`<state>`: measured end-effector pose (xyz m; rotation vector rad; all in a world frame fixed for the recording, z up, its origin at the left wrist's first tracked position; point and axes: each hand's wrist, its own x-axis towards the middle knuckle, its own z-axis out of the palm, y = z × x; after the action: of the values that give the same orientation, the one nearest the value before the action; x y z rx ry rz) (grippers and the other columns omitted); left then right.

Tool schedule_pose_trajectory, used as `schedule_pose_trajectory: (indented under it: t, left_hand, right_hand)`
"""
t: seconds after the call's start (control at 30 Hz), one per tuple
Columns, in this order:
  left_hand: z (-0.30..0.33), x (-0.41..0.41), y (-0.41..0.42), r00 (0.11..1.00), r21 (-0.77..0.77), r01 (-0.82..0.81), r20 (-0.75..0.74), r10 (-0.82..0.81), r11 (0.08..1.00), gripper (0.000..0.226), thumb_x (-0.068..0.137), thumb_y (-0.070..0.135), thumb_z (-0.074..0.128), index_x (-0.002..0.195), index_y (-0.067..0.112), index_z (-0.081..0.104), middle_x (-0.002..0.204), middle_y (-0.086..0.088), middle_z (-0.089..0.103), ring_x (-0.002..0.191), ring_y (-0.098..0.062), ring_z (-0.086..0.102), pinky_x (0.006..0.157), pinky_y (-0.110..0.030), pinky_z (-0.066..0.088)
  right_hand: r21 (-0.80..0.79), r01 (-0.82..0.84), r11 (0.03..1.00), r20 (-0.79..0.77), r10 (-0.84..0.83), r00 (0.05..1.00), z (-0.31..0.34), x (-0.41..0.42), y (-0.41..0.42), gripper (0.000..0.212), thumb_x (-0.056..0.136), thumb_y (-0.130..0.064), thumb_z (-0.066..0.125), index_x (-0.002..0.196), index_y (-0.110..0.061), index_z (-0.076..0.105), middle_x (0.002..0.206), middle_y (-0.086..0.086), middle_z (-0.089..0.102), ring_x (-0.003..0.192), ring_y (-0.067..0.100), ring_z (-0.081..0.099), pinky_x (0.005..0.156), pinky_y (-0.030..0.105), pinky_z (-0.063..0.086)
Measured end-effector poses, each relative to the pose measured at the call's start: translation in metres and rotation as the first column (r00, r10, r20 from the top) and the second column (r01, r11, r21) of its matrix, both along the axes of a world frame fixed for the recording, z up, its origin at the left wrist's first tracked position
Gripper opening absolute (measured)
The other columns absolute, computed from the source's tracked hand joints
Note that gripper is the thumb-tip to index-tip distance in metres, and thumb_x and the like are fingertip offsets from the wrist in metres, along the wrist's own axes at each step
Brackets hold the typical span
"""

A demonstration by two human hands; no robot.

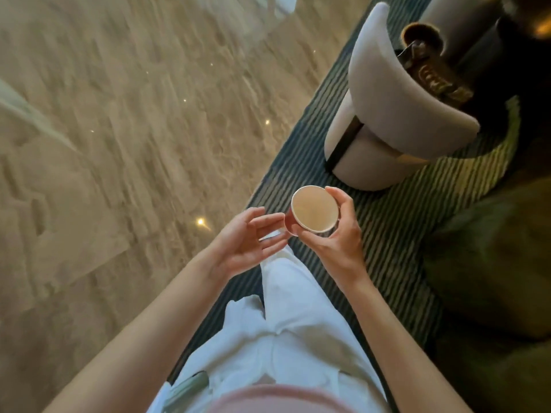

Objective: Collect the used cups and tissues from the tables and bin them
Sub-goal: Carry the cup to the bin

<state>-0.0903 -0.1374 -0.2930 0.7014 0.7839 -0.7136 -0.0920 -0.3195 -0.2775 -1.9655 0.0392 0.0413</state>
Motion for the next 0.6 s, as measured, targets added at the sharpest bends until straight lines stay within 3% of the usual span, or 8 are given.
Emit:
schedule_pose_trajectory:
  t: [0.1, 0.2, 0.3, 0.43, 0.6]
  left_hand:
    - [-0.004, 0.091, 0.012, 1.0, 0.032, 0.003, -0.001, -0.003, 0.999, 0.041, 0.092, 0.029, 0.049, 0.12, 0.002, 0.062, 0.122, -0.015, 0.065, 0.109, -0.031, 0.064, 0.09, -0.039, 0.052]
    - [0.003, 0.182, 0.017, 1.0, 0.053, -0.021, -0.01, 0.022, 0.998, 0.04, 0.091, 0.026, 0.049, 0.118, 0.0, 0.063, 0.127, -0.016, 0.062, 0.116, -0.031, 0.06, 0.1, -0.041, 0.047]
    - [0.015, 0.272, 0.018, 0.999, 0.002, -0.024, 0.031, 0.024, 1.0, 0.039, 0.092, 0.025, 0.049, 0.118, 0.0, 0.062, 0.127, -0.017, 0.061, 0.114, -0.029, 0.061, 0.096, -0.039, 0.05]
    - [0.031, 0.386, 0.02, 0.995, -0.007, -0.015, 0.101, 0.016, 1.0, 0.038, 0.092, 0.027, 0.049, 0.116, 0.001, 0.063, 0.121, -0.016, 0.065, 0.108, -0.026, 0.065, 0.088, -0.036, 0.054]
    - [0.024, 0.522, 0.017, 0.993, 0.0, 0.058, 0.106, -0.058, 0.998, 0.04, 0.092, 0.027, 0.049, 0.12, 0.001, 0.061, 0.121, -0.016, 0.065, 0.11, -0.028, 0.064, 0.093, -0.039, 0.052]
  right_hand:
    - [0.023, 0.012, 1.0, -0.018, -0.011, 1.0, -0.007, 0.087, 0.014, 0.081, 0.062, -0.023, 0.089, 0.128, -0.024, 0.043, 0.119, -0.015, 0.052, 0.109, 0.002, 0.054, 0.093, 0.035, 0.05]
    - [0.017, -0.006, 1.0, -0.003, 0.006, 1.0, 0.002, 0.18, 0.021, 0.08, 0.062, -0.022, 0.09, 0.128, -0.02, 0.045, 0.12, -0.007, 0.055, 0.109, 0.005, 0.055, 0.092, 0.037, 0.05]
    - [-0.027, -0.03, 0.999, 0.063, 0.032, 0.997, 0.02, 0.273, 0.021, 0.079, 0.063, -0.022, 0.089, 0.128, -0.015, 0.045, 0.121, -0.003, 0.056, 0.11, 0.009, 0.055, 0.093, 0.037, 0.05]
    - [-0.053, -0.035, 0.998, 0.114, 0.041, 0.993, 0.038, 0.385, 0.02, 0.08, 0.065, -0.027, 0.088, 0.13, -0.015, 0.043, 0.123, -0.004, 0.054, 0.113, 0.006, 0.053, 0.096, 0.026, 0.047]
    - [-0.039, 0.012, 0.999, 0.119, -0.007, 0.993, 0.028, 0.51, 0.018, 0.08, 0.066, -0.031, 0.086, 0.132, -0.015, 0.042, 0.122, -0.009, 0.053, 0.113, 0.0, 0.051, 0.096, 0.013, 0.04]
